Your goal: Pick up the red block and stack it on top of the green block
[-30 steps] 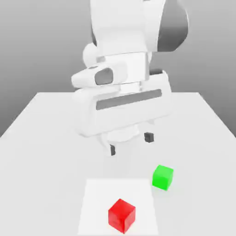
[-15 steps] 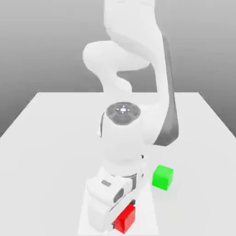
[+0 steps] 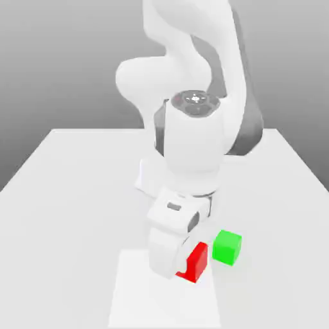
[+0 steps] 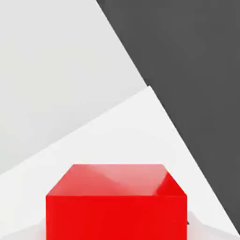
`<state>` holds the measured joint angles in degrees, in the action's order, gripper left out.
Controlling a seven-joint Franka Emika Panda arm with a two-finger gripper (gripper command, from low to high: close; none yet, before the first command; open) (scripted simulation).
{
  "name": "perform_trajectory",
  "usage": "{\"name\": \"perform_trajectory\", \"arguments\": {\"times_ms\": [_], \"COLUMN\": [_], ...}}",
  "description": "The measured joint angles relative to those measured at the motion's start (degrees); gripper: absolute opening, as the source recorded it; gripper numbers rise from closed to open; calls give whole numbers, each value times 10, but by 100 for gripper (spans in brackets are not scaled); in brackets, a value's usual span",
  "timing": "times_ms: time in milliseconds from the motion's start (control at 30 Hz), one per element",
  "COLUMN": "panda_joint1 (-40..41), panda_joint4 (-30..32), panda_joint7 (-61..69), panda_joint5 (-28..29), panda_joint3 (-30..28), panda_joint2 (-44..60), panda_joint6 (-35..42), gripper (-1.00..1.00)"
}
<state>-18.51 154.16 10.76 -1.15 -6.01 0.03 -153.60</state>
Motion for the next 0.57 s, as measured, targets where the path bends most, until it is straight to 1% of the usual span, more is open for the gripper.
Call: {"name": "perform_trajectory", "arguments": {"times_ms": [200,233,300,467,500,567], "panda_joint1": [-58,-65,-74,-78,-77,-76], "panda_joint4": [111,122,129,128,128,128], "panda_joint7": [14,17,21,25,24,24], "panda_joint5": [15,14,12,7,8,8], "panda_joint3": [41,47,49,49,49,49], "panda_joint2": [-119,-124,-104,-11,6,6], "panda_joint6": [5,-2,-30,-123,-139,-139], "gripper": [-100,-100,-100,-100,100,100]}}
